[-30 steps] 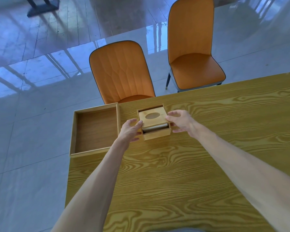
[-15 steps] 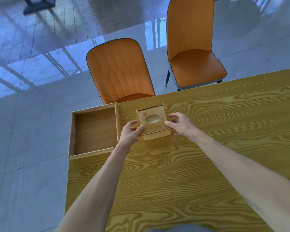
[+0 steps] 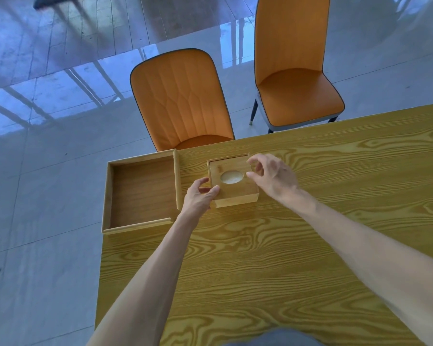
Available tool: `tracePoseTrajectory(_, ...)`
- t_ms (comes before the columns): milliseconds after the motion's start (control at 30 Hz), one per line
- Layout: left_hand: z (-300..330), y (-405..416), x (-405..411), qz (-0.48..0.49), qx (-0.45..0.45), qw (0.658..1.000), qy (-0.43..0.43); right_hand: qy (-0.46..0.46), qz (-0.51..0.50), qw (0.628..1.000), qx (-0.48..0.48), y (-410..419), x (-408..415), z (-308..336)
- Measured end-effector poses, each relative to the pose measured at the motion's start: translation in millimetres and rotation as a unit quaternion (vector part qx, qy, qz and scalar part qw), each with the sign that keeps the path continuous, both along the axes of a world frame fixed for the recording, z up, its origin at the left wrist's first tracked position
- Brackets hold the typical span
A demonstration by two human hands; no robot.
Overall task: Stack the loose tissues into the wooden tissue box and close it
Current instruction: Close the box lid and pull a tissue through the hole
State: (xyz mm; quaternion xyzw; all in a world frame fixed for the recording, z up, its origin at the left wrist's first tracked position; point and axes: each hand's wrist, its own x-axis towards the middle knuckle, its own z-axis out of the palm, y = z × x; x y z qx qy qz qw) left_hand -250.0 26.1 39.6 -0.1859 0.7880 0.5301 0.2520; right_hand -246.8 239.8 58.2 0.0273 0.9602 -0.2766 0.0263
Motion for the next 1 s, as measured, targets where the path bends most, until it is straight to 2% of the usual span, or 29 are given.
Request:
tracePoseTrajectory(67,-1,3,1,0.004,-0.002,1.0,-0.001,0.036,0.051,0.997,0.054,-11,-6,9)
tracePoseTrajectory(300,-9,9,0,0.016,-0.012,1.0,0.007,0.02,0.177,0.968,0.178,-43,-22,7)
tracePoseTrajectory(500,-15,8,2,0.02,-0.012,1.0,0.018,0.023,0.206,0.956,0.206,-50,-27,5)
tracePoseTrajectory(867,-18,7,7,0.018,-0.011,0.999,0.027,-0.004,0.32,0.909,0.269,-49,-35,-1)
tracePoseTrajectory(933,-18,7,7,0.019,-0.01,0.999,0.028,0.011,0.318,0.92,0.228,-45,-36,-3)
tracePoseTrajectory(1000,-18,7,7,0.019,-0.008,0.999,0.029,0.03,0.316,0.916,0.247,-44,-35,-5)
